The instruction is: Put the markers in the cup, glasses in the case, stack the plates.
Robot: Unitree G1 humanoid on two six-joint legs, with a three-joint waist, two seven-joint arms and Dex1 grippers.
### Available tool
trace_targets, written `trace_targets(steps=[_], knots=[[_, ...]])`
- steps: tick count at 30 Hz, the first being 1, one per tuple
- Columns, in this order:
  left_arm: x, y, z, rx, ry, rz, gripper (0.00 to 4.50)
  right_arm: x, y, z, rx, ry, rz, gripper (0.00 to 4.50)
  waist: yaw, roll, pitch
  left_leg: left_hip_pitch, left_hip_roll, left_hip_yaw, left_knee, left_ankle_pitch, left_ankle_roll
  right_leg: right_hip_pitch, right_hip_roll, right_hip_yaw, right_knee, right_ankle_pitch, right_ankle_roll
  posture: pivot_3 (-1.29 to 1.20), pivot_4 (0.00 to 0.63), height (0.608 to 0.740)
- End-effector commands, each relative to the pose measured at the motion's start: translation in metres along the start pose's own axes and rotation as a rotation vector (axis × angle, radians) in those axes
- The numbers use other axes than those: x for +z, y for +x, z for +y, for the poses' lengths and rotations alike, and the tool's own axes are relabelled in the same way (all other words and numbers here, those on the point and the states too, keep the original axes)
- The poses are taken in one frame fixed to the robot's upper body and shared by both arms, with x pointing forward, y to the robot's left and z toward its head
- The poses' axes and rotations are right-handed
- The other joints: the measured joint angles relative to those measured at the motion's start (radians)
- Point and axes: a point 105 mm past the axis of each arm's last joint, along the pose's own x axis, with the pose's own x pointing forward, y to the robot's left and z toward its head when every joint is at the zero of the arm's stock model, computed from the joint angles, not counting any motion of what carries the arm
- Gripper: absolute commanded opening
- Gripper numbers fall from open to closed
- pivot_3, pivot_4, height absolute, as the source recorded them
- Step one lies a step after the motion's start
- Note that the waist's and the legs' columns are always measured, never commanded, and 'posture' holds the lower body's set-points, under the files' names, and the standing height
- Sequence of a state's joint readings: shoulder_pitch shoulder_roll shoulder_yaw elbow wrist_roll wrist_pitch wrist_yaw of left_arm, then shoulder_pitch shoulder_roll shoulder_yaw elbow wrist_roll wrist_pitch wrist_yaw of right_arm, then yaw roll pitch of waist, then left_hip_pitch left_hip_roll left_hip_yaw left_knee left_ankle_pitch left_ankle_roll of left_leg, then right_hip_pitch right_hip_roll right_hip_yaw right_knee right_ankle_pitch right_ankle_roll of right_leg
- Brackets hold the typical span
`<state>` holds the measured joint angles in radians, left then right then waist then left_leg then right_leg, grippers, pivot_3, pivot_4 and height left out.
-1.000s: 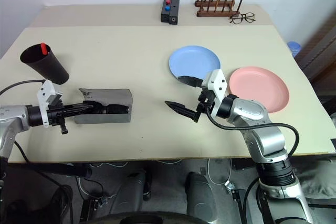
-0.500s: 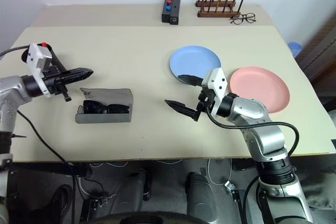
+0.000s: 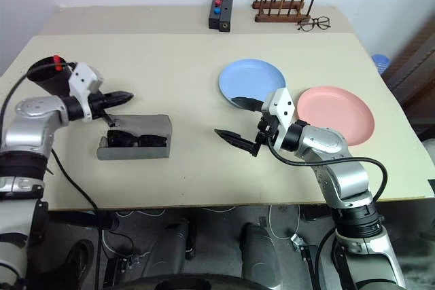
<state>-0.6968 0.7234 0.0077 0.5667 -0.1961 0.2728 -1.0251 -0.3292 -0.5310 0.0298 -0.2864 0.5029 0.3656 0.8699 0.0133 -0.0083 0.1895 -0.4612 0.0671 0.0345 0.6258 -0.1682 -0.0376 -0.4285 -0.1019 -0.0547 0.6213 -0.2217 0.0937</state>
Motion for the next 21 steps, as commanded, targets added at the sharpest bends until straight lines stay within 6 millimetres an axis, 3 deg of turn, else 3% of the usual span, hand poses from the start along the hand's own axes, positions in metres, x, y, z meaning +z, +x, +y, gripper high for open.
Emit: trace_targets(steps=[1,4,12,21], knots=[[0.007,0.001,-0.004,-0.063,-0.029,0.029,0.05,0.012,-0.001,0.000,-0.003,-0.046,-0.030,4.50,-0.001,0.000,0.000,0.000,0.000,0.000,0.000,0.000,0.000,0.000,0.000,0.000,0.000,0.000,0.000,0.00,0.150,0.740],[0.008,-0.002,-0.017,-0.157,-0.053,0.037,0.05,0.012,-0.002,0.001,-0.006,-0.043,-0.029,4.50,-0.001,0.000,0.000,0.000,0.000,0.000,0.000,0.000,0.000,0.000,0.000,0.000,0.000,0.000,0.000,0.00,0.150,0.740],[0.007,-0.031,-0.032,-0.289,-0.072,0.091,0.05,0.011,-0.003,0.000,-0.015,-0.044,-0.026,4.50,-0.004,0.000,0.000,0.000,0.000,0.000,0.000,0.000,0.000,0.000,0.000,0.000,0.001,0.000,0.000,0.00,0.150,0.740],[-0.009,-0.058,-0.062,-0.385,-0.084,0.192,0.05,0.011,-0.002,-0.002,-0.015,-0.046,-0.025,4.50,-0.001,0.000,0.000,0.000,0.000,-0.001,0.001,0.000,0.000,-0.001,0.000,0.000,0.001,0.000,-0.001,0.00,0.150,0.740]])
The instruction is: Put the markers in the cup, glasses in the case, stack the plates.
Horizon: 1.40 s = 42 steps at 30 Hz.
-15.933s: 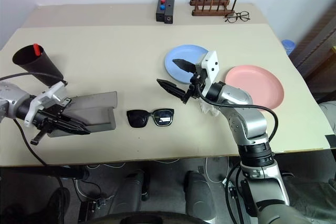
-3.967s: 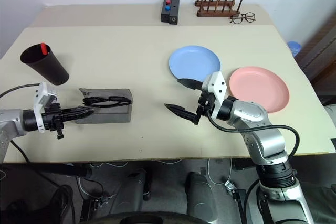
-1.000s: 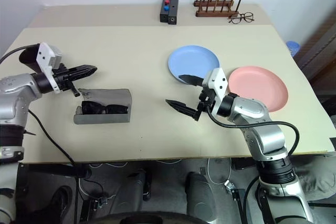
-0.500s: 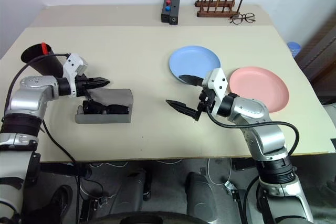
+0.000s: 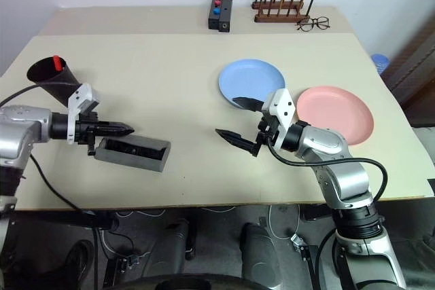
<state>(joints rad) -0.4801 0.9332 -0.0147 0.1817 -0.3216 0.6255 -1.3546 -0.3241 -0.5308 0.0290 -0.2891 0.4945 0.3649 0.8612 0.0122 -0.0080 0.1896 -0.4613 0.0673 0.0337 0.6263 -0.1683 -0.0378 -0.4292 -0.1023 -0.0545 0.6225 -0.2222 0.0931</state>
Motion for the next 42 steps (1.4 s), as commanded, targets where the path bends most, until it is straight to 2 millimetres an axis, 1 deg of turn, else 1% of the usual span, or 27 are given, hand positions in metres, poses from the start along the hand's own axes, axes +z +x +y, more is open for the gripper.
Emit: trace_targets(steps=[1,4,7,10,11,12,14,16,18,20,21,22,23,24,26,29,31,33,35,40,41,42], knots=[[0.005,-0.006,-0.012,-0.020,0.017,-0.008,0.05,0.012,-0.001,-0.002,-0.003,-0.043,-0.032,4.50,0.000,0.000,0.000,0.000,0.000,0.000,0.000,0.000,0.000,0.000,0.000,0.000,0.000,0.000,0.000,0.00,0.150,0.740],[-0.002,-0.008,-0.016,-0.011,0.020,0.015,0.05,0.011,-0.001,-0.002,-0.005,-0.045,-0.029,4.50,-0.001,0.000,0.000,0.000,0.000,0.000,0.000,0.000,0.000,0.000,0.000,0.000,0.000,0.000,0.000,0.00,0.150,0.740],[-0.004,-0.010,-0.020,-0.009,0.020,0.015,0.05,0.011,-0.002,-0.003,-0.006,-0.045,-0.028,4.50,-0.002,0.000,0.000,0.000,0.000,0.000,-0.001,0.000,0.000,0.000,0.000,0.000,-0.001,0.000,0.000,0.00,0.150,0.740],[0.009,-0.011,-0.016,0.026,0.023,-0.072,0.05,0.010,-0.002,-0.003,-0.006,-0.045,-0.024,4.50,-0.001,0.000,0.000,0.000,0.000,0.000,-0.001,0.000,0.000,-0.001,0.000,0.000,-0.001,0.000,0.000,0.00,0.150,0.740],[0.016,-0.012,-0.010,0.059,0.032,-0.112,0.05,0.010,-0.003,-0.004,-0.009,-0.045,-0.022,4.50,0.000,0.000,0.000,0.000,0.000,0.000,-0.001,0.000,0.000,-0.001,0.000,0.000,-0.001,0.000,0.000,0.00,0.150,0.740],[0.034,-0.015,0.000,0.113,0.042,-0.204,0.05,0.010,-0.004,-0.006,-0.017,-0.048,-0.017,4.50,0.005,0.000,0.000,0.000,0.000,0.000,-0.001,0.000,0.000,-0.001,0.000,0.000,-0.001,0.000,0.000,0.00,0.150,0.740],[0.059,-0.020,0.014,0.177,0.056,-0.339,0.05,0.010,-0.007,-0.013,-0.046,-0.055,-0.011,4.50,0.011,-0.001,0.000,-0.001,0.000,-0.001,0.001,0.000,0.000,0.000,0.000,-0.001,0.000,0.000,0.000,0.00,0.150,0.740],[0.084,-0.024,0.014,0.164,0.119,-0.460,0.05,0.009,-0.011,-0.027,-0.111,-0.066,-0.001,4.50,0.010,-0.002,0.000,-0.001,0.000,-0.001,0.003,0.000,0.000,0.001,0.000,-0.001,0.000,0.000,0.000,0.00,0.150,0.740],[0.106,-0.026,0.012,0.175,0.252,-0.553,0.57,0.005,-0.017,-0.048,-0.216,-0.101,0.044,4.50,0.004,-0.001,0.000,-0.001,0.000,-0.001,0.003,0.000,0.000,0.001,0.000,-0.001,0.000,0.000,0.000,0.00,0.150,0.740],[0.118,-0.023,0.007,0.141,0.286,-0.603,1.31,-0.001,-0.026,-0.069,-0.319,-0.127,0.101,4.50,0.001,-0.001,0.000,-0.001,-0.001,-0.001,0.003,0.000,0.000,0.001,0.000,-0.001,0.000,0.000,0.000,0.00,0.150,0.740],[0.120,-0.021,0.005,0.121,0.286,-0.613,1.88,-0.004,-0.032,-0.075,-0.353,-0.137,0.127,4.50,0.000,-0.001,0.000,-0.001,-0.001,0.000,0.003,0.000,0.000,0.001,0.000,-0.001,0.000,0.000,0.000,0.00,0.150,0.740],[0.121,-0.018,0.003,0.093,0.283,-0.616,2.33,-0.005,-0.037,-0.081,-0.382,-0.148,0.149,4.50,0.000,-0.001,0.000,-0.001,-0.001,0.000,0.002,0.000,0.000,0.001,0.000,-0.001,0.000,0.000,0.001,0.00,0.150,0.740],[0.121,-0.015,0.000,0.056,0.278,-0.611,2.92,-0.006,-0.044,-0.087,-0.419,-0.154,0.170,4.50,0.000,-0.001,0.000,0.000,-0.001,0.000,0.002,0.000,0.000,0.001,0.000,-0.001,0.000,0.000,0.001,0.00,0.150,0.740],[0.120,-0.013,-0.003,0.028,0.268,-0.605,3.37,-0.007,-0.049,-0.091,-0.445,-0.159,0.194,4.50,-0.002,-0.001,0.000,0.000,-0.001,0.000,0.001,0.000,0.000,0.001,0.000,-0.001,0.000,0.000,0.001,0.00,0.150,0.740],[0.116,-0.007,-0.010,-0.047,0.242,-0.581,4.45,-0.011,-0.065,-0.102,-0.517,-0.167,0.259,4.50,-0.003,-0.001,0.000,0.000,-0.001,0.000,0.001,0.000,0.000,0.001,0.000,-0.001,0.002,0.001,0.003,0.00,0.150,0.740],[0.111,-0.002,-0.019,-0.132,0.209,-0.548,4.48,-0.018,-0.090,-0.112,-0.598,-0.159,0.364,4.50,-0.001,-0.001,0.000,0.000,0.000,0.000,0.002,0.000,0.000,0.000,0.000,0.000,0.003,0.000,0.002,0.00,0.150,0.740],[0.106,-0.001,-0.027,-0.192,0.192,-0.520,4.48,-0.025,-0.106,-0.111,-0.614,-0.122,0.449,4.50,0.001,-0.001,0.000,0.000,0.000,0.000,0.003,0.000,0.000,0.001,0.000,0.000,0.003,0.000,0.001,0.00,0.150,0.740],[0.104,-0.003,-0.032,-0.228,0.184,-0.510,4.48,-0.030,-0.117,-0.109,-0.623,-0.101,0.503,4.50,0.000,-0.001,0.000,0.000,0.000,0.000,0.003,0.000,0.000,0.001,0.000,0.000,0.002,-0.001,0.001,0.00,0.150,0.740],[0.105,-0.004,-0.032,-0.230,0.174,-0.530,4.48,-0.032,-0.124,-0.108,-0.635,-0.073,0.533,4.50,0.000,-0.001,0.000,0.000,0.000,0.000,0.002,0.000,0.000,0.001,0.000,0.000,0.003,-0.001,0.001,0.00,0.150,0.740],[0.103,-0.003,-0.033,-0.234,0.165,-0.532,4.48,-0.033,-0.128,-0.104,-0.637,-0.014,0.550,4.50,-0.005,-0.001,0.000,0.001,0.000,-0.001,0.003,0.000,0.000,0.001,0.000,0.000,0.004,-0.001,0.001,0.00,0.150,0.740],[0.103,-0.003,-0.033,-0.233,0.164,-0.532,4.48,-0.036,-0.130,-0.102,-0.633,0.010,0.567,4.50,-0.004,-0.001,0.000,0.001,0.000,-0.001,0.003,0.000,0.000,0.001,0.000,0.000,0.004,-0.001,0.001,0.00,0.150,0.740],[0.102,-0.003,-0.033,-0.231,0.165,-0.537,4.48,-0.044,-0.135,-0.096,-0.609,0.035,0.605,4.50,-0.003,-0.001,0.000,0.001,0.000,-0.001,0.003,0.000,0.000,0.001,0.000,0.000,0.004,-0.001,0.001,0.00,0.150,0.740]])
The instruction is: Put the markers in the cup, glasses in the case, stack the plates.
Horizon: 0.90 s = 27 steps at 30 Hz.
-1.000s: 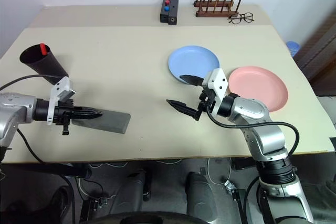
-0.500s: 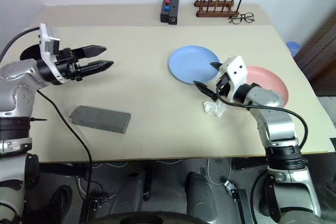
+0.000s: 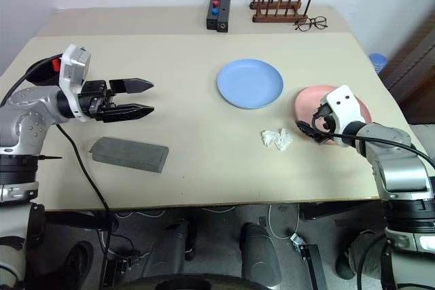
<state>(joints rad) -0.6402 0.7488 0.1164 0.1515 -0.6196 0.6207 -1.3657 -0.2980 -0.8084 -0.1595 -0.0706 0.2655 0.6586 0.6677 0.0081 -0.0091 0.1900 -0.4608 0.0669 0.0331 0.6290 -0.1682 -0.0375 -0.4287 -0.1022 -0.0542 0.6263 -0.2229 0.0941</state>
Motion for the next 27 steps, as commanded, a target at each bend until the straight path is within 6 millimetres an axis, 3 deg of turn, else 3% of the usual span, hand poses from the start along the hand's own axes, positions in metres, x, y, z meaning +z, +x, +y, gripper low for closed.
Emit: trace_targets(steps=[1,3,6,13,18,20,23,27], knots=[[0.008,-0.003,-0.004,0.000,0.045,-0.021,4.48,-0.004,-0.014,0.001,0.032,-0.013,0.046,4.50,0.004,0.000,0.000,0.000,0.000,0.000,0.000,0.000,0.000,0.000,0.000,0.000,0.000,0.000,0.000,0.00,0.150,0.740],[0.007,-0.004,-0.007,-0.003,0.041,-0.016,4.48,-0.019,-0.017,0.007,0.073,-0.006,0.116,4.50,0.008,0.000,0.000,-0.001,0.000,0.000,0.000,0.000,0.000,0.000,0.000,0.000,-0.001,0.000,0.000,0.00,0.150,0.740],[0.005,-0.007,-0.011,-0.018,0.023,-0.001,4.50,-0.027,-0.016,0.004,0.060,0.022,0.158,3.69,0.003,0.000,0.000,-0.001,0.000,0.000,0.001,0.000,0.000,0.001,0.000,0.000,-0.001,0.000,0.000,0.00,0.150,0.740],[0.002,-0.008,-0.017,-0.033,0.043,0.012,4.50,-0.040,-0.012,-0.005,0.030,-0.015,0.241,0.16,0.002,0.000,0.000,0.000,0.000,0.000,0.000,0.000,0.000,0.000,0.000,0.000,-0.001,0.000,0.000,0.00,0.150,0.740],[0.000,-0.011,-0.024,-0.055,0.075,0.004,4.50,-0.026,-0.007,-0.017,-0.014,-0.032,0.194,0.08,0.006,-0.001,0.000,-0.001,0.000,0.000,0.001,0.000,0.000,0.000,0.000,0.000,-0.002,0.000,0.000,0.00,0.150,0.740],[0.004,-0.011,-0.022,-0.032,0.136,-0.020,4.50,-0.012,-0.004,-0.028,-0.062,-0.048,0.142,0.08,0.004,-0.001,0.000,-0.001,0.000,0.000,0.001,0.000,0.000,0.000,0.000,0.000,-0.002,0.000,0.000,0.00,0.150,0.740],[0.009,-0.009,-0.015,0.023,0.226,-0.058,4.50,0.027,0.004,-0.034,-0.088,-0.061,-0.012,0.08,0.000,0.000,0.000,-0.001,0.000,0.000,0.001,0.000,0.000,0.000,0.000,0.000,-0.002,0.000,0.000,0.00,0.150,0.740],[0.013,-0.003,-0.002,0.104,0.262,-0.089,4.50,0.071,0.021,-0.025,-0.065,-0.077,-0.168,0.08,-0.006,0.000,0.000,0.000,0.000,0.000,0.000,0.000,0.000,0.000,0.000,0.000,-0.001,0.000,0.000,0.00,0.150,0.740]])
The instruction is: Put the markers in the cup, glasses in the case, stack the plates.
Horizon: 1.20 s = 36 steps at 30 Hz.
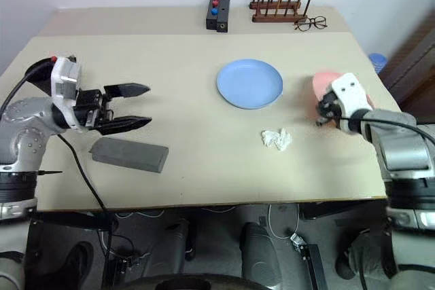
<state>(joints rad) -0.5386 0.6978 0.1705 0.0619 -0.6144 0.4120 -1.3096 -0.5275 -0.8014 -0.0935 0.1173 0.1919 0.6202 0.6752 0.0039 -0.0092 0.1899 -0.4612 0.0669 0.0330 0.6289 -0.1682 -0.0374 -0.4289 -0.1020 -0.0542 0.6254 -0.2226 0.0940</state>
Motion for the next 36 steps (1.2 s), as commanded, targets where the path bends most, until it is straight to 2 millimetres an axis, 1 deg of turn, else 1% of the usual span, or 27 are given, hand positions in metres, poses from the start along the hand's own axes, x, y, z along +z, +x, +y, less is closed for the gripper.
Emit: trace_targets(steps=[1,4,6,8,10,12,16,18,19,21,23,24,25,26,28,29,31,32,33,36], knots=[[0.009,-0.001,0.011,0.080,0.083,0.006,4.50,0.046,0.010,0.004,0.002,-0.030,-0.163,0.08,-0.002,0.000,0.000,0.000,0.000,0.000,0.000,0.000,0.000,0.000,0.000,0.000,0.000,0.000,0.000,0.00,0.150,0.740],[0.007,-0.003,0.018,0.140,0.096,-0.002,4.50,0.070,0.025,0.024,0.056,-0.038,-0.251,0.08,-0.002,0.000,0.000,0.000,0.000,0.000,0.000,0.000,0.000,0.000,0.000,0.000,0.000,0.000,0.001,0.00,0.150,0.740],[0.007,-0.005,0.020,0.173,0.108,-0.004,4.50,0.089,0.035,0.049,0.127,-0.028,-0.315,0.08,-0.003,0.000,0.000,0.000,0.000,0.000,0.000,0.000,0.000,0.000,0.000,0.000,0.000,0.000,0.001,0.00,0.150,0.740],[0.005,-0.008,0.019,0.190,0.103,-0.002,4.50,0.099,0.043,0.072,0.193,-0.028,-0.350,0.08,-0.005,0.000,0.000,0.000,0.000,0.000,0.000,0.000,0.000,0.000,0.000,0.000,0.001,0.000,0.001,0.00,0.150,0.740],[0.004,-0.011,0.017,0.198,0.101,0.005,4.50,0.098,0.049,0.088,0.232,-0.042,-0.350,0.08,-0.004,0.000,0.000,0.000,0.000,0.000,0.000,0.000,0.000,0.000,0.000,0.000,0.002,0.000,0.002,0.00,0.150,0.740],[0.003,-0.013,0.014,0.206,0.093,0.006,4.50,0.091,0.055,0.094,0.236,-0.077,-0.327,0.08,0.002,0.001,0.000,-0.001,0.000,0.000,0.000,0.000,0.000,0.000,0.000,0.000,0.001,0.000,0.002,0.00,0.150,0.740],[0.001,-0.018,0.011,0.231,0.084,0.006,4.50,0.084,0.061,0.111,0.306,-0.051,-0.301,0.08,0.005,0.001,0.000,-0.001,0.000,0.000,0.000,0.000,0.000,0.000,0.000,0.000,0.001,0.000,0.001,0.00,0.150,0.740],[0.001,-0.018,0.010,0.236,0.084,0.006,4.50,0.081,0.062,0.118,0.348,-0.056,-0.291,0.67,0.004,0.001,0.000,0.000,0.000,0.000,0.000,0.000,0.000,0.000,0.000,0.000,0.002,0.000,0.001,0.00,0.150,0.740],[0.000,-0.018,0.009,0.237,0.084,0.006,4.50,0.083,0.061,0.119,0.362,-0.044,-0.302,0.94,0.003,0.001,0.000,0.000,0.000,0.000,0.000,0.000,0.000,0.000,0.000,0.000,0.002,0.000,0.001,0.00,0.150,0.740],[0.000,-0.018,0.010,0.240,0.081,0.006,4.50,0.087,0.060,0.119,0.363,-0.031,-0.316,1.97,0.002,0.001,0.000,0.000,0.000,0.000,0.000,0.000,0.000,0.000,0.000,0.000,0.002,0.000,0.001,0.00,0.150,0.740],[0.000,-0.018,0.010,0.242,0.081,0.007,4.50,0.086,0.060,0.118,0.361,-0.045,-0.305,2.92,0.002,0.001,0.000,0.000,0.000,0.000,0.000,0.000,0.000,0.000,0.000,0.000,0.002,0.000,0.001,0.00,0.150,0.740],[0.000,-0.018,0.010,0.240,0.080,0.007,4.50,0.087,0.059,0.114,0.349,-0.035,-0.308,3.43,0.002,0.001,0.000,0.000,0.000,0.000,0.000,0.000,0.000,0.000,0.000,0.000,0.002,0.000,0.001,0.00,0.150,0.740],[0.000,-0.018,0.010,0.239,0.079,0.007,4.50,0.088,0.058,0.110,0.340,-0.027,-0.311,4.04,0.002,0.001,0.000,0.000,0.000,0.000,0.000,0.000,0.000,0.000,0.000,0.000,0.002,0.000,0.001,0.00,0.150,0.740],[0.000,-0.017,0.009,0.230,0.078,0.007,4.50,0.090,0.055,0.102,0.319,-0.015,-0.317,4.44,0.002,0.001,0.000,0.000,0.000,0.000,0.000,0.000,0.000,0.000,0.000,0.000,0.002,0.000,0.001,0.00,0.150,0.740],[0.001,-0.017,0.006,0.207,0.044,0.000,4.50,0.090,0.046,0.085,0.291,0.032,-0.323,4.44,0.005,0.001,0.000,0.000,0.000,0.000,0.000,0.000,0.000,-0.001,0.000,0.000,0.002,0.000,0.001,0.00,0.150,0.740],[0.000,-0.018,0.001,0.182,0.031,0.008,4.50,0.085,0.040,0.077,0.288,0.044,-0.309,4.44,0.007,0.001,0.000,0.000,0.000,0.000,0.000,0.000,0.000,-0.001,0.000,0.000,0.002,0.000,0.001,0.00,0.150,0.740],[-0.002,-0.018,-0.004,0.153,0.029,0.023,4.50,0.073,0.029,0.071,0.306,0.052,-0.267,4.44,0.009,0.001,0.000,-0.001,0.000,0.000,0.000,0.000,0.000,0.000,0.000,0.000,0.001,0.000,0.001,0.00,0.150,0.740],[-0.004,-0.018,-0.007,0.137,0.016,0.026,4.50,0.065,0.021,0.071,0.339,0.052,-0.235,4.44,0.009,0.001,0.000,-0.001,0.000,0.000,0.000,0.000,0.000,0.000,0.000,0.000,0.001,0.000,0.001,0.00,0.150,0.740],[-0.005,-0.017,-0.010,0.118,0.003,0.021,4.50,0.055,0.009,0.073,0.392,0.052,-0.190,4.44,0.011,0.001,0.000,0.000,0.000,0.000,-0.001,0.000,0.000,0.000,0.000,0.000,0.000,0.000,0.001,0.00,0.150,0.740],[-0.007,-0.013,-0.013,0.092,-0.024,0.008,4.50,0.033,-0.017,0.084,0.511,0.072,-0.075,4.44,0.008,0.001,0.000,0.000,0.000,0.000,-0.001,0.000,0.000,0.000,0.000,0.000,0.000,0.000,0.000,0.00,0.150,0.740]])
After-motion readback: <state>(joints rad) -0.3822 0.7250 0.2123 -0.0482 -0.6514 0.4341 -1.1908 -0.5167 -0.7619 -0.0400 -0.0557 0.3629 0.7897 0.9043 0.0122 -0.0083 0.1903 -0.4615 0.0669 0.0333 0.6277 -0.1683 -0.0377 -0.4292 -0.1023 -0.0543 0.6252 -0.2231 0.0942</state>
